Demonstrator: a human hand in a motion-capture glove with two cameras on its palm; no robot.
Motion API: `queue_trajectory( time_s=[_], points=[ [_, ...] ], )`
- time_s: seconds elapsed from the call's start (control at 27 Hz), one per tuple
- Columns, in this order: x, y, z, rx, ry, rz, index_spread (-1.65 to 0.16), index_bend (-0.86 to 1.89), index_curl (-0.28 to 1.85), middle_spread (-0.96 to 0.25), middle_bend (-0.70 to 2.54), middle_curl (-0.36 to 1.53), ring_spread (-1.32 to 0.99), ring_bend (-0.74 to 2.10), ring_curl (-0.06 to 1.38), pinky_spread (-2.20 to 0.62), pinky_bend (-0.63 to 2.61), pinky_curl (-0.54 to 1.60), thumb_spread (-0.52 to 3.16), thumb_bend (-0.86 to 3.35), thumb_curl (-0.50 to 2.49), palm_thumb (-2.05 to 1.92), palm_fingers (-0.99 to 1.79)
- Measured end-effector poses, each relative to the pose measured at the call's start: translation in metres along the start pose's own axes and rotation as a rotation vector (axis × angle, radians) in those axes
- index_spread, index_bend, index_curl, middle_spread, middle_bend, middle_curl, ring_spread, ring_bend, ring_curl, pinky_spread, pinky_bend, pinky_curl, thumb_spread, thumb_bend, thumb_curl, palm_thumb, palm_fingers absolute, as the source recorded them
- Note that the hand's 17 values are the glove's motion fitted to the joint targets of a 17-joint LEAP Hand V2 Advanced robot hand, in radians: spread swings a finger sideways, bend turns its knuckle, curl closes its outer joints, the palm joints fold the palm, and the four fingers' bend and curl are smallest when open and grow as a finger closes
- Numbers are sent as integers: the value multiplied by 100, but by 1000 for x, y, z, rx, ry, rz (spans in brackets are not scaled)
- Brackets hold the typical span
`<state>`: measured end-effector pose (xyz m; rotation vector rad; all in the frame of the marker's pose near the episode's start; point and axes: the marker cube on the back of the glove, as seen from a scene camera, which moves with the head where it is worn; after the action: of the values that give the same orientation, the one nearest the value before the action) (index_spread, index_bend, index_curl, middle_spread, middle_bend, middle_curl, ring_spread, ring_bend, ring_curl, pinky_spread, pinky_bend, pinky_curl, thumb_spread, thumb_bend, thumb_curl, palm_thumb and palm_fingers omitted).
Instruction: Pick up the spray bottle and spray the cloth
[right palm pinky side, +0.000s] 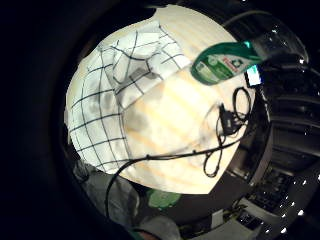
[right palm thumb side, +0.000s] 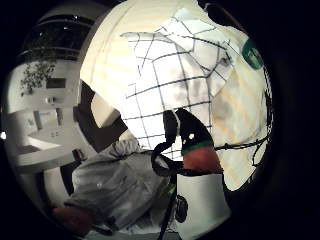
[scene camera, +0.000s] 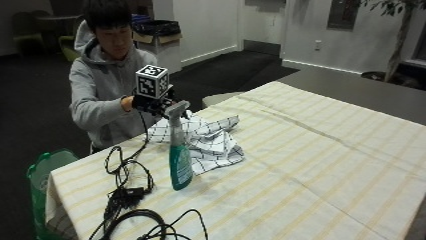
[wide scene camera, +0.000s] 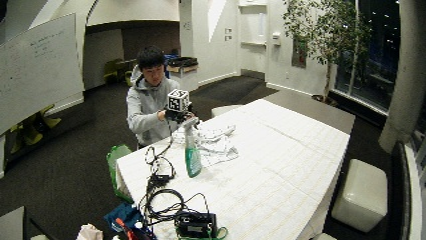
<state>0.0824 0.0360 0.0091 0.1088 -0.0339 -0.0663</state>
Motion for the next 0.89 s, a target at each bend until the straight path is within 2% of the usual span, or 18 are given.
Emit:
queue_trajectory(
  time_s=[0.44,0.89],
  points=[
    [92,25,-6,50,-145,65,-37,28,36,-12,29,31,-1,17,15,26,16,23,104,6,29,70,37],
    [167,9,-23,86,-382,79,-37,28,38,-14,29,33,-3,17,16,26,16,23,101,1,34,76,39]
  ],
)
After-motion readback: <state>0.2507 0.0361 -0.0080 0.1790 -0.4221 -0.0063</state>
